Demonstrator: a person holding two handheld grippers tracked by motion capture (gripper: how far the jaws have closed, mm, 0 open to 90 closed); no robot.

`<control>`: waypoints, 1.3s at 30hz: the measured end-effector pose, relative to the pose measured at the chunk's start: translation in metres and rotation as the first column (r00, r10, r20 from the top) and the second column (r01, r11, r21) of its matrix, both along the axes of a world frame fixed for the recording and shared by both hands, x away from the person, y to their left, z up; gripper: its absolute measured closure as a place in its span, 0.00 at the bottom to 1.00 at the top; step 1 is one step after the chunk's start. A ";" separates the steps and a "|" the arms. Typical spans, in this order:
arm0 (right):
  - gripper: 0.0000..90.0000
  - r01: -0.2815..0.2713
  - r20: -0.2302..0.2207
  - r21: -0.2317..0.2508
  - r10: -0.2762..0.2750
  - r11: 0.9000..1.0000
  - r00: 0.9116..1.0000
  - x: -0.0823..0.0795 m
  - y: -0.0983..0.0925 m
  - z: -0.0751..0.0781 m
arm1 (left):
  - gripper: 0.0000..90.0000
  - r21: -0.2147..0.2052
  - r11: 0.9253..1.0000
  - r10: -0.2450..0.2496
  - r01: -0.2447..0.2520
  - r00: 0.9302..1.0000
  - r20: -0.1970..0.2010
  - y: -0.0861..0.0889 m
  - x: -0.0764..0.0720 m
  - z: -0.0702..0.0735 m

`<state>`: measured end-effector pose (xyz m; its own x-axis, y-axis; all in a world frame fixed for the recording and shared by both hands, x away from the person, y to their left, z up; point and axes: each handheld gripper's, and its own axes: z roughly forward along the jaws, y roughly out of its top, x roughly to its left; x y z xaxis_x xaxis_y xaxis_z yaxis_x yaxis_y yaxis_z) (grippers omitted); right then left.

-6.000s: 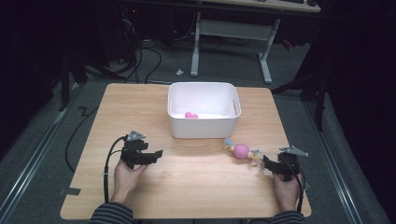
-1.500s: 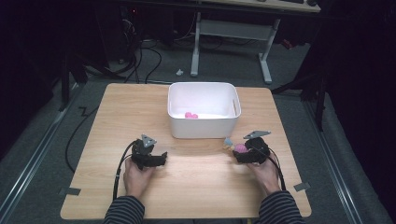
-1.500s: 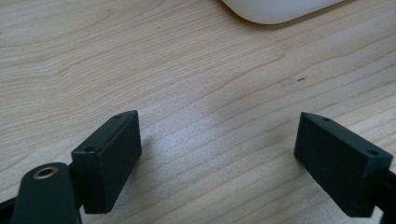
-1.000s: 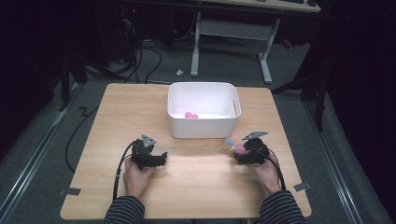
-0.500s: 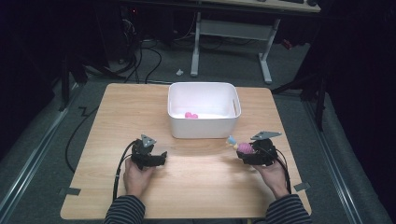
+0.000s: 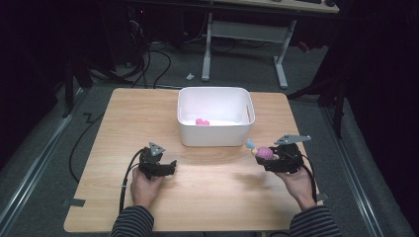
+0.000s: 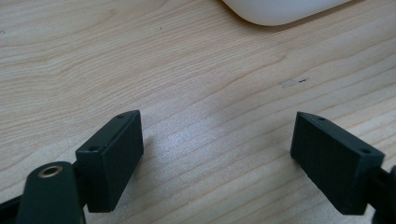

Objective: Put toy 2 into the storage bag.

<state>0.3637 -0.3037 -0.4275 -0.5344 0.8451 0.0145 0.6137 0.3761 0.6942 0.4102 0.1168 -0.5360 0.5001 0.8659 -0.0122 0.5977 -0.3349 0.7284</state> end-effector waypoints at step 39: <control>0.37 -0.096 0.062 0.022 0.094 0.995 0.994 0.039 0.020 0.081 | 0.18 0.002 1.000 -0.003 0.003 1.000 -0.001 0.000 0.000 0.000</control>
